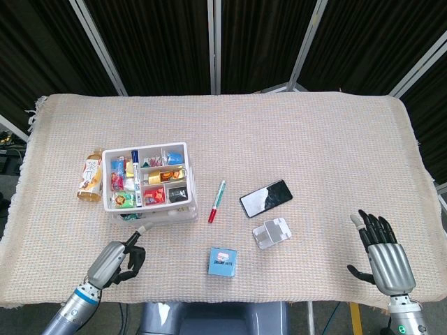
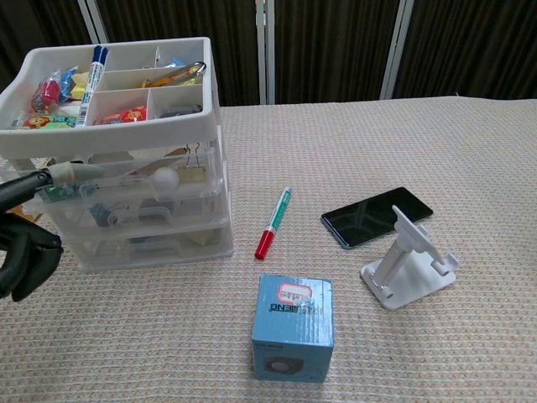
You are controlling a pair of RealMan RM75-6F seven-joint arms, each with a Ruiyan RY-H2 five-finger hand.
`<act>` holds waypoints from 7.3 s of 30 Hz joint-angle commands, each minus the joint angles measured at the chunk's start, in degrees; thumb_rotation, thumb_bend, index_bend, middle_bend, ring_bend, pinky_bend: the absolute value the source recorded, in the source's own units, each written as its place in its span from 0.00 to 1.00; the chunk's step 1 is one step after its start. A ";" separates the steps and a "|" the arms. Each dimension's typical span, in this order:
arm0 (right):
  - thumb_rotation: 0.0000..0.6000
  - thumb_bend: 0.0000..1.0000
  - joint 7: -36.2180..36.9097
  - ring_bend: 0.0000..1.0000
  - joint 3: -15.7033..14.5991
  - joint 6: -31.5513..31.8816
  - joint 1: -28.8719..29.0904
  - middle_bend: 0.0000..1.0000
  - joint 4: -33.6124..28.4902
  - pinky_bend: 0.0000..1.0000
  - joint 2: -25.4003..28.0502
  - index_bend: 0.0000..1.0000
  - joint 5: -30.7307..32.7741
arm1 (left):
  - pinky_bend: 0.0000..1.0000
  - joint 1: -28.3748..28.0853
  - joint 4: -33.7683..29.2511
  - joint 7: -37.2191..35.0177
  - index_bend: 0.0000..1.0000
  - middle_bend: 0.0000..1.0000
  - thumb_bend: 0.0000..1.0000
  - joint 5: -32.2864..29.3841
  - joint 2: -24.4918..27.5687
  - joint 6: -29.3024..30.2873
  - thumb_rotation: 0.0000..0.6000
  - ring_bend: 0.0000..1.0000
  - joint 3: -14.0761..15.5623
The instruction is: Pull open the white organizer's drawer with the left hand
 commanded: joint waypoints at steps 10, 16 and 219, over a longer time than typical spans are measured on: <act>1.00 0.01 -0.18 0.00 -0.01 -0.26 0.06 0.00 -0.01 0.00 -0.10 0.00 0.19 | 0.63 3.75 -9.78 15.14 0.05 0.75 0.97 -1.01 6.55 4.22 1.00 0.77 -0.52; 1.00 0.01 -0.37 0.00 -0.01 -0.25 0.06 0.00 -0.02 0.00 -0.20 0.00 0.18 | 0.65 3.66 -13.13 21.64 0.13 0.76 0.97 -6.31 8.77 2.12 1.00 0.78 -2.50; 1.00 0.01 -1.06 0.00 -0.98 -2.15 0.56 0.00 -0.04 0.00 -0.60 0.00 0.54 | 0.84 -22.28 -34.04 86.96 0.53 1.00 0.45 -44.08 14.12 -12.13 1.00 0.99 -10.97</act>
